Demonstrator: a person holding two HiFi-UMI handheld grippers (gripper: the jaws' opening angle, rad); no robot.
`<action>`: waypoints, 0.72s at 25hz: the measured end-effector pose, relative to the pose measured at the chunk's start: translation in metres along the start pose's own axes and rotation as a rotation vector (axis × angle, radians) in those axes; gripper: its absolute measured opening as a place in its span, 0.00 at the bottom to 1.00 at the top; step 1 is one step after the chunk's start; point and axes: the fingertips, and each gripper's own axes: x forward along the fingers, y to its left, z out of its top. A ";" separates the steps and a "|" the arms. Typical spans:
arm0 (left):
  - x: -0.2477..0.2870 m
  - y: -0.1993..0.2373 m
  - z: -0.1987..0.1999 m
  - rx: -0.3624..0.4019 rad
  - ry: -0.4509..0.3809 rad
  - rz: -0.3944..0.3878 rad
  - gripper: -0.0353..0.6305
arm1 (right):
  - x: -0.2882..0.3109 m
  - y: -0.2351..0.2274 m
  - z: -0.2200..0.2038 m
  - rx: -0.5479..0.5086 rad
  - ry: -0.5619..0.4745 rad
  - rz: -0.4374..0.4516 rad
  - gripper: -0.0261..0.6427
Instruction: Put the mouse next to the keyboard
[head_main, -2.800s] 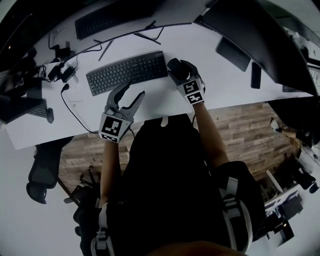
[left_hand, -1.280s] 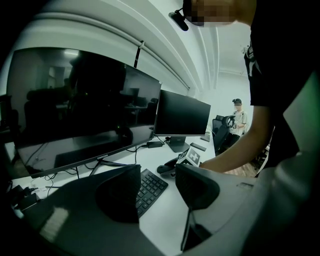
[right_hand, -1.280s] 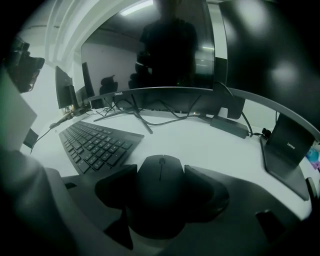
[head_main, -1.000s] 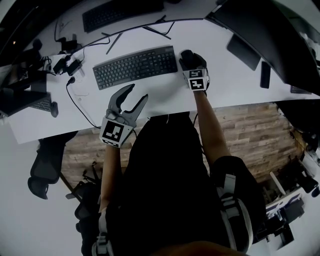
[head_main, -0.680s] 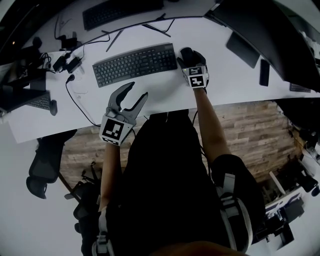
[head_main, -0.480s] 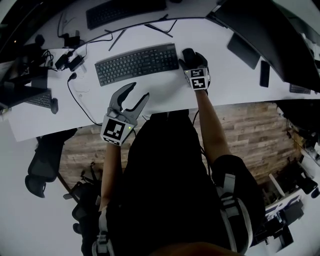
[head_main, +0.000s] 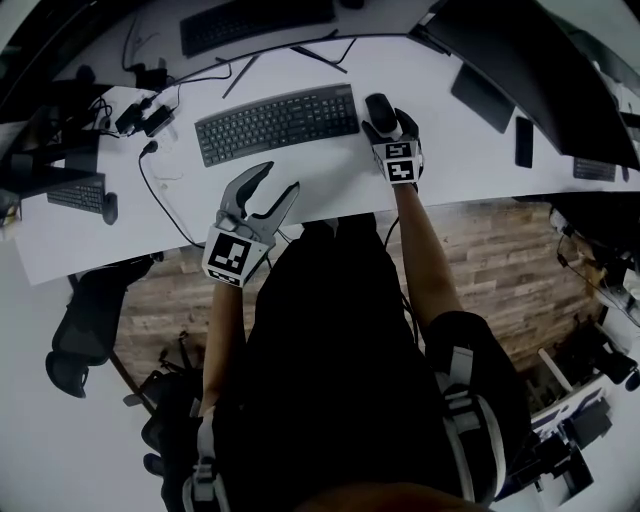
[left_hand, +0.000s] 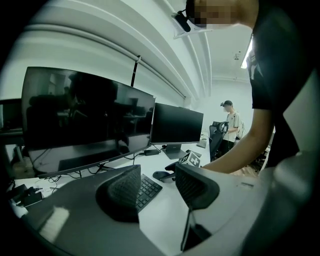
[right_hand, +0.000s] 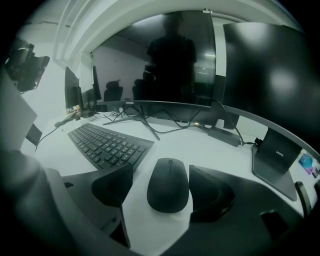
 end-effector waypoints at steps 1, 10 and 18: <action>-0.002 -0.001 0.000 0.000 -0.005 0.000 0.36 | -0.003 0.001 0.000 -0.001 -0.002 -0.002 0.56; -0.017 -0.007 -0.002 0.001 -0.045 -0.013 0.35 | -0.030 0.013 0.005 -0.018 -0.041 -0.030 0.51; -0.032 -0.010 -0.017 -0.009 -0.045 -0.012 0.34 | -0.056 0.019 0.002 -0.022 -0.051 -0.039 0.38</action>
